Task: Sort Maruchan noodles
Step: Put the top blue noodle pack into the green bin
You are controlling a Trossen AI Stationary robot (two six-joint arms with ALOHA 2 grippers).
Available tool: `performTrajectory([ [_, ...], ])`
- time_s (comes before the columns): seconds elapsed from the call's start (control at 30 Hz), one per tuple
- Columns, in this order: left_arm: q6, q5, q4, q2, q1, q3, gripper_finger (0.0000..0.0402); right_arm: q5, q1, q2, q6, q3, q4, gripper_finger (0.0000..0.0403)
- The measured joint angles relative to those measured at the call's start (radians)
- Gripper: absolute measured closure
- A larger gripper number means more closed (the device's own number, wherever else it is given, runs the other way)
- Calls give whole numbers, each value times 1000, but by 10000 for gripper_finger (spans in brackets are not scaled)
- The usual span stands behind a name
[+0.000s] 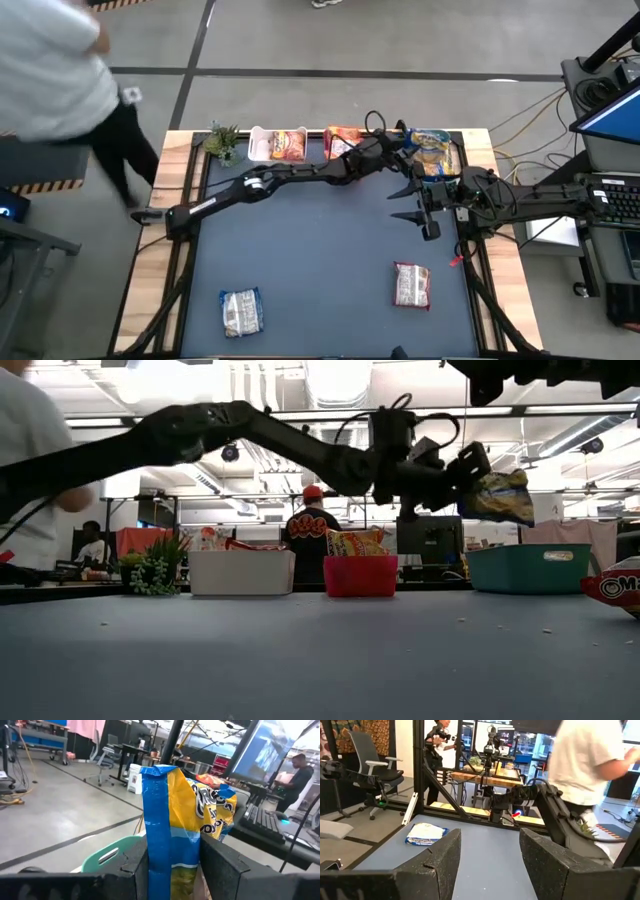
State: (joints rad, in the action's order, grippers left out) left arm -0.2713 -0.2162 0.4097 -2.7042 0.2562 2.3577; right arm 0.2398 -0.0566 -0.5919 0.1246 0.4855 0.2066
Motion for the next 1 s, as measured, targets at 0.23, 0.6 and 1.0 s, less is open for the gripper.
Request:
performTrajectory([
  [0.23, -51, -8, 91, -5, 8, -70, 271, 3, 0, 0, -3, 0, -15, 211],
  [0.6, -38, 7, 114, -11, 5, -77, 271, -4, -1, -6, 0, 0, -7, 211],
  [1.0, -77, 10, 120, -11, 3, -79, 254, -5, -1, -6, 0, 0, -7, 211],
])
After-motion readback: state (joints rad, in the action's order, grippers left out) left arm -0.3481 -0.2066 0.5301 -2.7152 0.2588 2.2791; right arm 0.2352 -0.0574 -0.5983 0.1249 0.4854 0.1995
